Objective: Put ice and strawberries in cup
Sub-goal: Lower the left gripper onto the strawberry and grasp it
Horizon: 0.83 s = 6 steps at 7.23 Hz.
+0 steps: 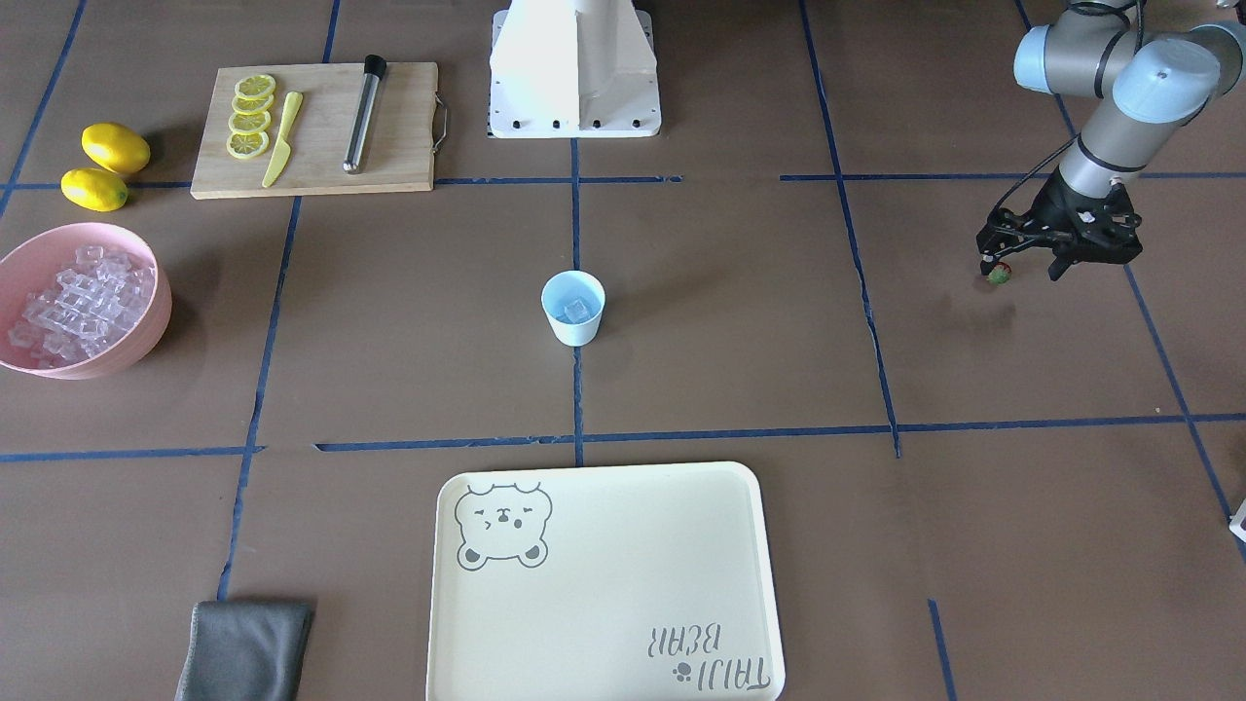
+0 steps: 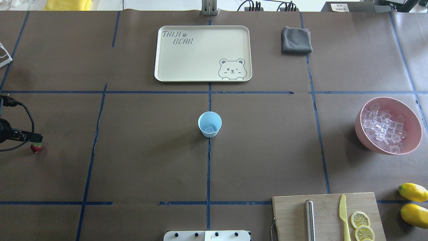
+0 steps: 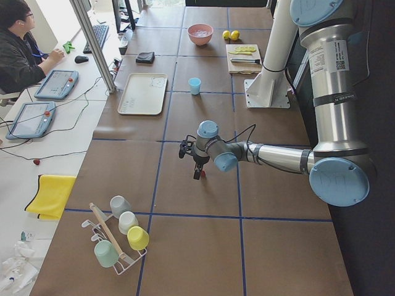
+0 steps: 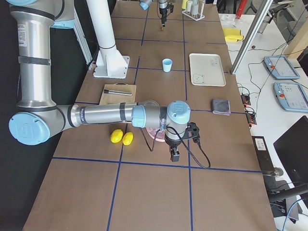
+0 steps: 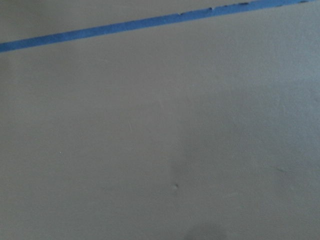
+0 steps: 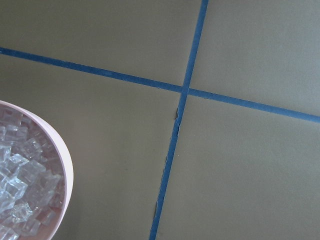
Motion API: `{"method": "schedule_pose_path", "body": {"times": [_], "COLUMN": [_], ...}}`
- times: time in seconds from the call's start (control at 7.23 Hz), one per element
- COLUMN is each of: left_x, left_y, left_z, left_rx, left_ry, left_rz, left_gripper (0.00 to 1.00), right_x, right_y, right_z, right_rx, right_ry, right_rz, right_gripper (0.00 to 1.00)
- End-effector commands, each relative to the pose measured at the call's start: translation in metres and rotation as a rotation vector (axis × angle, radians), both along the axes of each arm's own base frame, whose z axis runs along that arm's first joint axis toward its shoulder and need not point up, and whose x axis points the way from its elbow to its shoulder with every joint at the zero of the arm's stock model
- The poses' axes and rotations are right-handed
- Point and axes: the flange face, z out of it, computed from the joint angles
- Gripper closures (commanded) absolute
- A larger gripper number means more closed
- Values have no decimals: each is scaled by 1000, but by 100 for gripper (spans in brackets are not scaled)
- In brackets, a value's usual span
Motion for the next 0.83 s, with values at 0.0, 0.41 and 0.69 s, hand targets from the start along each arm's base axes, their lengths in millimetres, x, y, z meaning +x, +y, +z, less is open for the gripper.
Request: {"method": "schedule_pose_path", "body": {"times": [0.0, 0.41, 0.69], "left_x": [11, 14, 14], "left_y": [7, 7, 6], "left_z": [5, 14, 14], "left_rx": [-8, -19, -20], "left_ry": [-3, -13, -10], "left_rz": [23, 27, 25], "left_gripper": [0, 0, 1], "right_x": [0, 0, -1], "right_y": [0, 1, 0], "right_z": [0, 0, 0], "right_rx": [0, 0, 0], "right_ry": [0, 1, 1], "right_rz": [0, 0, -1], "right_gripper": [0, 0, 0]}}
